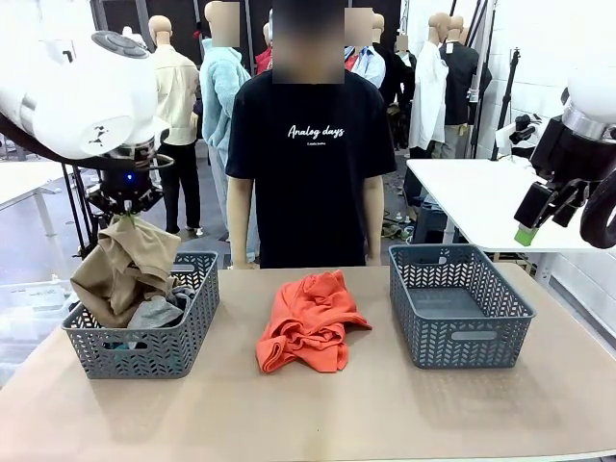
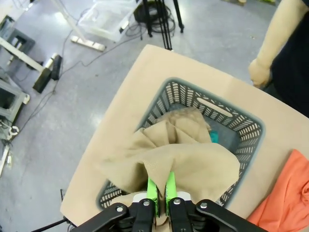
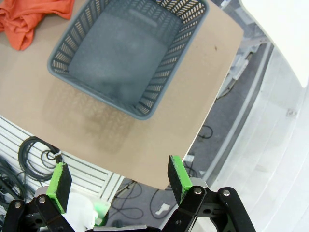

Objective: Sort the tops and bottoms.
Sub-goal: Sort the clothes according to human instructions.

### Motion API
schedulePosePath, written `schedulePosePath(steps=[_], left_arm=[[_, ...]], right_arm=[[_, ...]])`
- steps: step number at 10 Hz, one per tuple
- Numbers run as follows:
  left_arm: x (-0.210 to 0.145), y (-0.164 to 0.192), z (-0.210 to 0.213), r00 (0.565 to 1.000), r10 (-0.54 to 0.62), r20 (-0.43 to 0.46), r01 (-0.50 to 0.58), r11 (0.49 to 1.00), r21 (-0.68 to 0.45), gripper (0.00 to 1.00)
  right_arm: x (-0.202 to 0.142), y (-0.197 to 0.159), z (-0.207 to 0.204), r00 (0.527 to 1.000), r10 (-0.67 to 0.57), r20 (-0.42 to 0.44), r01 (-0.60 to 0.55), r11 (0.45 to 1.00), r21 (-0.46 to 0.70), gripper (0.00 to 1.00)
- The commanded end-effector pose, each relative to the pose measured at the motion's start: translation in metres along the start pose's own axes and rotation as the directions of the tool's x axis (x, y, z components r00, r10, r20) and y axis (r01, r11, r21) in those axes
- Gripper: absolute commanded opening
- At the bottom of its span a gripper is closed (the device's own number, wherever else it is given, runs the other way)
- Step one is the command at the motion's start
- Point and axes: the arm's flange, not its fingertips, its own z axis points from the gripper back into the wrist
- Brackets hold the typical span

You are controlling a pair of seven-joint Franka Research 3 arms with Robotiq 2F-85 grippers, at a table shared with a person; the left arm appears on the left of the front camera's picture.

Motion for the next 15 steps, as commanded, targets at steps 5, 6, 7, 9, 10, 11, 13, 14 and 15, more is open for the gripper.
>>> schedulePosePath(steps=[5, 6, 7, 9, 10, 11, 13, 14, 15], left_arm=[[-0.013, 0.004, -0.078, 0.982, 0.065, -0.177, -0.081, 0.993, -0.088, 0.0], [-0.019, 0.006, -0.089, 0.979, 0.064, -0.193, -0.079, 0.994, -0.069, 0.0], [-0.027, 0.004, -0.097, 0.975, 0.059, -0.214, -0.074, 0.995, -0.067, 0.0], [-0.032, 0.003, -0.114, 0.965, 0.069, -0.251, -0.086, 0.994, -0.06, 0.0], [-0.036, 0.002, -0.125, 0.96, 0.07, -0.27, -0.082, 0.996, -0.032, 0.0], [-0.041, 0.002, -0.133, 0.958, 0.072, -0.276, -0.078, 0.997, -0.01, 0.0], [-0.04, 0.001, -0.138, 0.952, 0.081, -0.294, -0.085, 0.996, -0.002, 0.0], [-0.039, 0.001, -0.133, 0.946, 0.089, -0.312, -0.1, 0.995, -0.021, 0.0], [-0.035, 0.002, -0.121, 0.947, 0.092, -0.308, -0.109, 0.993, -0.038, 0.0]], right_arm=[[0.0, 0.001, 0.0, 1.0, -0.006, -0.011, 0.006, 1.0, -0.007, 1.0], [0.0, 0.001, 0.0, 1.0, -0.006, -0.011, 0.006, 1.0, -0.007, 1.0], [0.0, 0.001, 0.0, 1.0, -0.006, -0.011, 0.006, 1.0, -0.007, 1.0], [0.0, 0.001, 0.0, 1.0, -0.006, -0.011, 0.006, 1.0, -0.007, 1.0], [0.0, 0.001, 0.0, 1.0, -0.006, -0.011, 0.006, 1.0, -0.007, 1.0], [0.0, 0.001, 0.0, 1.0, -0.006, -0.011, 0.006, 1.0, -0.007, 1.0], [0.0, 0.001, 0.0, 1.0, -0.006, -0.011, 0.006, 1.0, -0.007, 1.0], [0.0, 0.001, 0.0, 1.0, -0.006, -0.011, 0.006, 1.0, -0.007, 1.0], [0.0, 0.001, 0.0, 1.0, -0.006, -0.011, 0.006, 1.0, -0.007, 1.0]])
